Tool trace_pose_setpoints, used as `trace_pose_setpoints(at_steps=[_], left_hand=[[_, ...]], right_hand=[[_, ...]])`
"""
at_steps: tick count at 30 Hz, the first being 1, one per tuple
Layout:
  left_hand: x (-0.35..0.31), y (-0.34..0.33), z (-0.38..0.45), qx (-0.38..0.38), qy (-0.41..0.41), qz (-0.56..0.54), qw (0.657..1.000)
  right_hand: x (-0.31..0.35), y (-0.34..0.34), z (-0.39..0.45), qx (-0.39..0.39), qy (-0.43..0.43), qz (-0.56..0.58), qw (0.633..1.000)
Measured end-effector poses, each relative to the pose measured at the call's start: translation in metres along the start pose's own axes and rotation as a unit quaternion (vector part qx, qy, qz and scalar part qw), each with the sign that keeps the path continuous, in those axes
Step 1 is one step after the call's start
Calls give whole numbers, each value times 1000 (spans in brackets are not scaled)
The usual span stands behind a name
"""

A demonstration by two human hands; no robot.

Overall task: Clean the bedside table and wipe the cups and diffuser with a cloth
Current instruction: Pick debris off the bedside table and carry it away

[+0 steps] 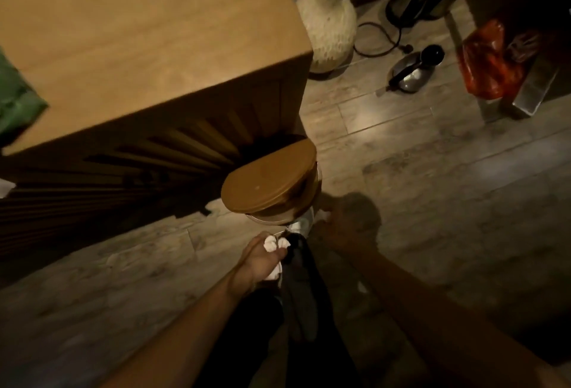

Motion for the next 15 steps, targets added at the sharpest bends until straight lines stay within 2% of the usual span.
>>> trace_pose_setpoints(at_steps=[2,4,6,9,11,15], left_hand=[[1,-10,32,13,24,-89,996],[-1,-21,65,31,51,-169,984],[4,-38,109,41,67,-207,975],[1,-39,144,6,78,-227,971],[2,-45,167,14,111,-236,965],[6,-56,192,64,130,-134,980]], right_hand=[[-15,-19,29,19,17,17,1000],[-30,-37,58,21,-3,31,999],[-55,-61,92,12,-21,57,998],[-64,-80,119,23,-40,77,996],[-80,-92,138,39,-39,73,996],[-105,-103,144,35,-63,108,992]])
Point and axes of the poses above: each hand's wrist, its own z-axis towards the middle knuckle, its own y-axis out of the back of the hand, x = y × z, the point moved 6 cm from there along z, towards the middle knuckle, and after that the axes turned 12 degrees about y, right-handed, at the moved point
